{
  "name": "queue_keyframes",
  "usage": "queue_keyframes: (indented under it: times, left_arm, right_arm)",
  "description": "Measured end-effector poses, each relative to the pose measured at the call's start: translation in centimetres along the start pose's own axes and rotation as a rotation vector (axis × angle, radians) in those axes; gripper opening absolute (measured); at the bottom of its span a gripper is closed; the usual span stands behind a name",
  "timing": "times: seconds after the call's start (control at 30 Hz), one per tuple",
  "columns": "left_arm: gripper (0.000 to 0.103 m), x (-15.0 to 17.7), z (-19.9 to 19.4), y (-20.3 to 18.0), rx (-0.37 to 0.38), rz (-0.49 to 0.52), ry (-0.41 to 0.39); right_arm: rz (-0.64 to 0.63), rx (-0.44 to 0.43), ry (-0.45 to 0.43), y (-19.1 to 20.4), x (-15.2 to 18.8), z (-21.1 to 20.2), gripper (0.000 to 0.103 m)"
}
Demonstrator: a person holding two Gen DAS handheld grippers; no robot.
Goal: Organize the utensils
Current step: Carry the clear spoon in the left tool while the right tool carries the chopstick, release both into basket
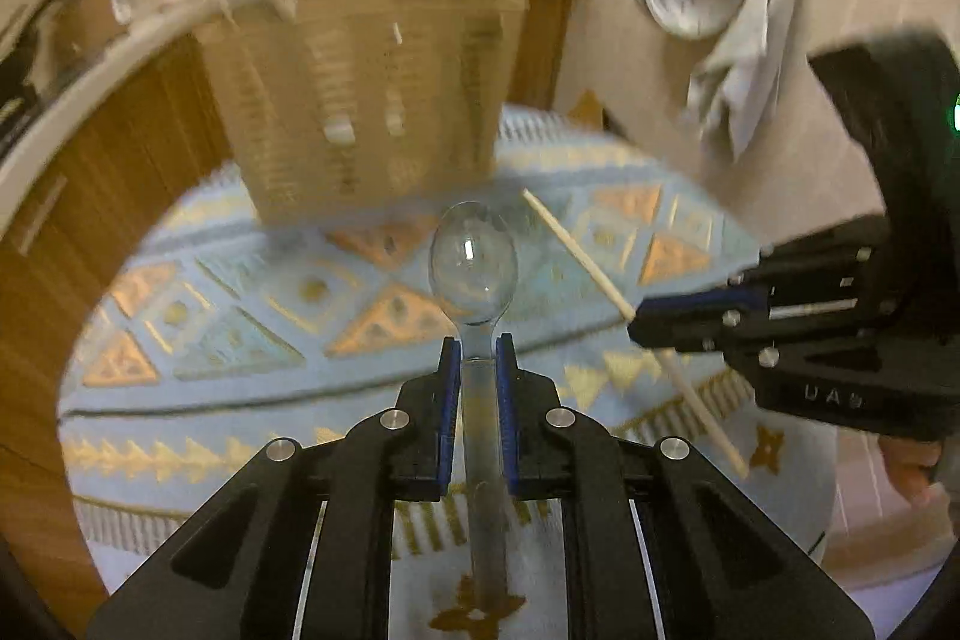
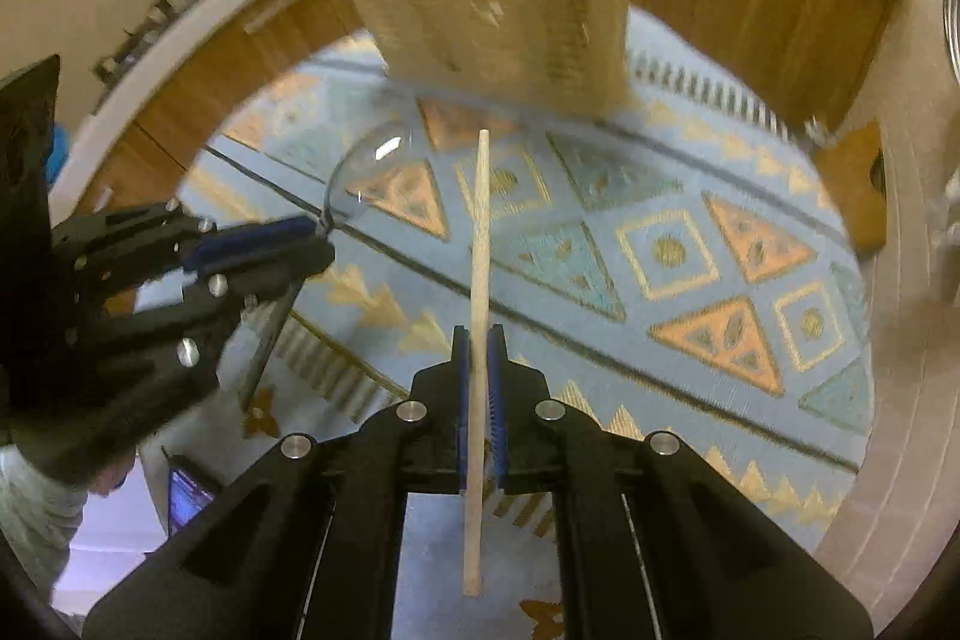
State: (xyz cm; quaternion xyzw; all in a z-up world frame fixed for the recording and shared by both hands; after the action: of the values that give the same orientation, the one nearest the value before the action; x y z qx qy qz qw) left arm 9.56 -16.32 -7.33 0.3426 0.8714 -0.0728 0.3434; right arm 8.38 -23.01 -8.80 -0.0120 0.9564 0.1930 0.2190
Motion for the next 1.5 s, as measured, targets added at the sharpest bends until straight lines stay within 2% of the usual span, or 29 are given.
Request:
queue_keyframes:
  times: [0.07,0.17,0.3,0.57,0.77,0.83,1.0,1.13,1.37,1.5]
  left_arm:
    - [0.010,-1.0,-2.0,0.6,0.002,-0.024,-0.078]
    - [0.010,-2.1,-4.3,1.5,-0.034,-0.034,-0.171]
    - [0.010,-4.7,-7.3,3.3,-0.078,-0.072,-0.316]
    - [0.010,-11.1,-13.3,7.2,-0.189,-0.112,-0.596]
    - [0.010,-15.3,-13.7,9.5,-0.203,-0.151,-0.721]
    - [0.010,-16.6,-13.0,10.1,-0.193,-0.169,-0.746]
    - [0.010,-19.1,-10.4,10.1,-0.246,-0.173,-0.786]
    - [0.010,-20.2,-6.7,9.9,-0.283,-0.154,-0.772]
    - [0.010,-19.4,-2.5,11.8,-0.296,-0.227,-0.740]
    - [0.010,-19.0,-1.1,12.2,-0.323,-0.232,-0.731]
  right_arm:
    - [-0.023,-0.020,-0.054,0.4,-0.2,-1.2,0.004]
    - [-0.035,-0.062,-0.131,1.5,-0.9,-2.8,0.004]
    - [-0.065,-0.100,-0.273,3.1,-3.4,-6.0,0.004]
    - [-0.017,-0.147,-0.560,5.7,-11.8,-11.6,0.004]
    - [0.017,-0.106,-0.716,5.0,-17.3,-13.0,0.004]
    - [0.024,-0.082,-0.771,4.4,-19.0,-13.1,0.004]
    - [0.042,0.015,-0.904,2.5,-21.8,-13.2,0.004]
    - [0.043,0.079,-0.905,1.0,-23.5,-11.0,0.004]
    - [0.085,0.029,-0.892,-1.0,-24.6,-7.9,0.004]
    - [0.040,0.087,-0.926,-0.9,-24.2,-6.3,0.004]
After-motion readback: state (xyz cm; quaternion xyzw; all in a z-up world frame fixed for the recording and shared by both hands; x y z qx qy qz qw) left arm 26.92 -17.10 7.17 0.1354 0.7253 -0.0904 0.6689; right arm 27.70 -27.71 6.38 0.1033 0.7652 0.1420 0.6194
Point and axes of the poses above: each gripper's, at about its wrist camera, not at the fingertips, and z roughly the way its jaws point, y to its left, x to its underside, the point moved 9 cm from there along z, roughly the way its jaws point, and after that the axes turned 15 degrees about z, right-handed, at the moved point
